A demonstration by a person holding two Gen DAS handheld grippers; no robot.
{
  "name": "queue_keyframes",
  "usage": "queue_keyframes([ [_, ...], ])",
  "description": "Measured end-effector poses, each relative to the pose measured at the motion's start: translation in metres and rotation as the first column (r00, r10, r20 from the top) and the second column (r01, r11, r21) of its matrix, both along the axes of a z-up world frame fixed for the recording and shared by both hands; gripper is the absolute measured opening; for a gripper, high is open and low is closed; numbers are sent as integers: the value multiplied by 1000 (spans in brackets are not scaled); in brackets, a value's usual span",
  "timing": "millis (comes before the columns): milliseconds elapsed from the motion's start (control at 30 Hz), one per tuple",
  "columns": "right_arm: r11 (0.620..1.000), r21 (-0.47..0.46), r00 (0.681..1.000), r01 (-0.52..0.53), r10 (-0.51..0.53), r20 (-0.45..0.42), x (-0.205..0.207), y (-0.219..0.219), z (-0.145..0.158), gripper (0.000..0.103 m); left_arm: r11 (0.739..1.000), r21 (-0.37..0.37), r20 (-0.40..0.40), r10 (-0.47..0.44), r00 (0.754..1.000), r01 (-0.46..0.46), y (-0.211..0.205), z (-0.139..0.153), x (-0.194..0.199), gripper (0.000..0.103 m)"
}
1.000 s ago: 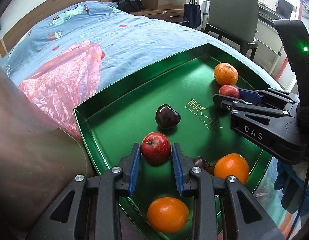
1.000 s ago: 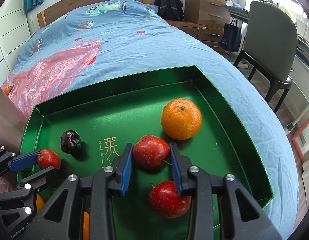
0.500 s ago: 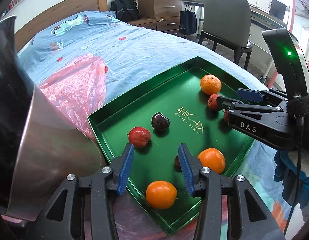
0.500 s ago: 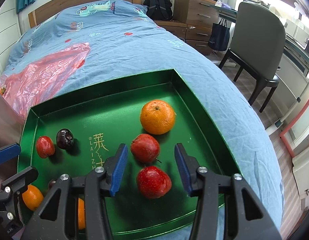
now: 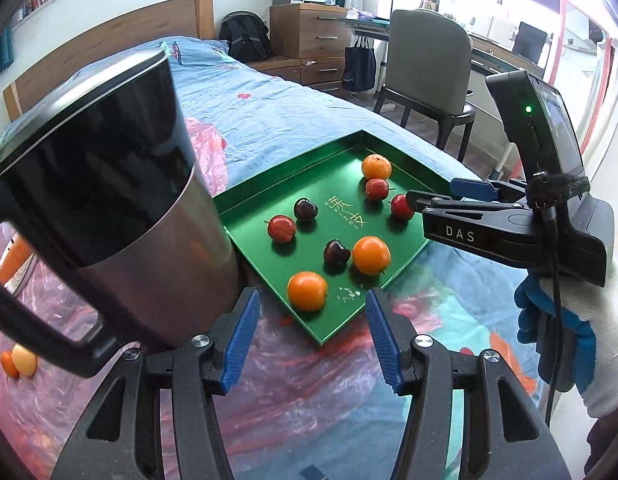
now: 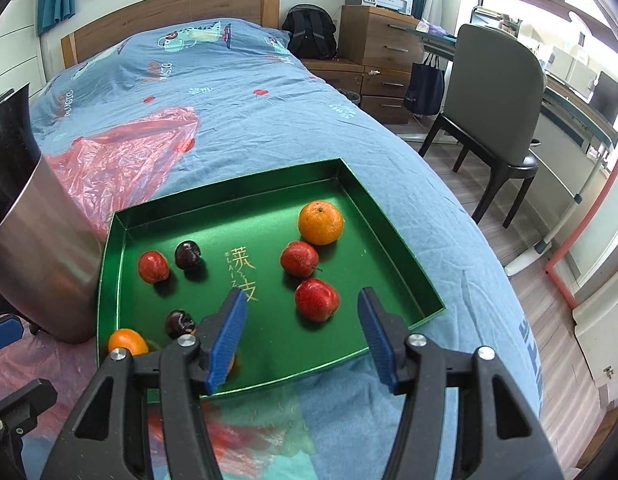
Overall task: Organize fruits
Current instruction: 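Withdraw both open tools from the tray back toward the tangerine and grapefruit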
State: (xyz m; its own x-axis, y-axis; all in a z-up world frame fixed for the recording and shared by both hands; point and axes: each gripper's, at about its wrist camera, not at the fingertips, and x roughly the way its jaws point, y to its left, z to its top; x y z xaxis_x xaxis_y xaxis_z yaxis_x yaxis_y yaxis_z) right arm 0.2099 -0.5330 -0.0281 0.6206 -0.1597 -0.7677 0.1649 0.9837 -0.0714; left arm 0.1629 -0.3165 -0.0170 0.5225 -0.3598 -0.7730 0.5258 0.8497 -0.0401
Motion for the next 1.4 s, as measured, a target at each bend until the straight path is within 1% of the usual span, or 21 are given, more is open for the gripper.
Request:
queue_keyframes([
  [167, 1000, 3, 1000, -3, 3, -14, -27, 25, 0, 103, 1000, -9, -1, 27, 1000, -27, 30, 4, -19, 53],
  [433, 1000, 24, 999, 0, 1, -40, -64, 59, -3, 103, 997, -4, 7, 78, 997, -78, 76, 0, -46, 55],
  [700, 998, 35, 997, -45, 48, -62, -94, 109, -9, 103, 989, -8, 6, 149, 989, -149, 130, -5, -67, 56],
  [1133, 988, 45, 985, -151, 154, -72, -121, 196, -10, 103, 968, -26, 28, 250, 968, -249, 201, -8, -89, 58],
  [1267, 983, 39, 980, -179, 182, -76, -127, 219, -8, 103, 959, -33, 27, 283, 959, -282, 221, -10, -94, 58],
  [1400, 977, 32, 974, -210, 212, -82, -132, 239, -8, 103, 946, -34, 43, 323, 945, -322, 240, -10, -100, 58],
])
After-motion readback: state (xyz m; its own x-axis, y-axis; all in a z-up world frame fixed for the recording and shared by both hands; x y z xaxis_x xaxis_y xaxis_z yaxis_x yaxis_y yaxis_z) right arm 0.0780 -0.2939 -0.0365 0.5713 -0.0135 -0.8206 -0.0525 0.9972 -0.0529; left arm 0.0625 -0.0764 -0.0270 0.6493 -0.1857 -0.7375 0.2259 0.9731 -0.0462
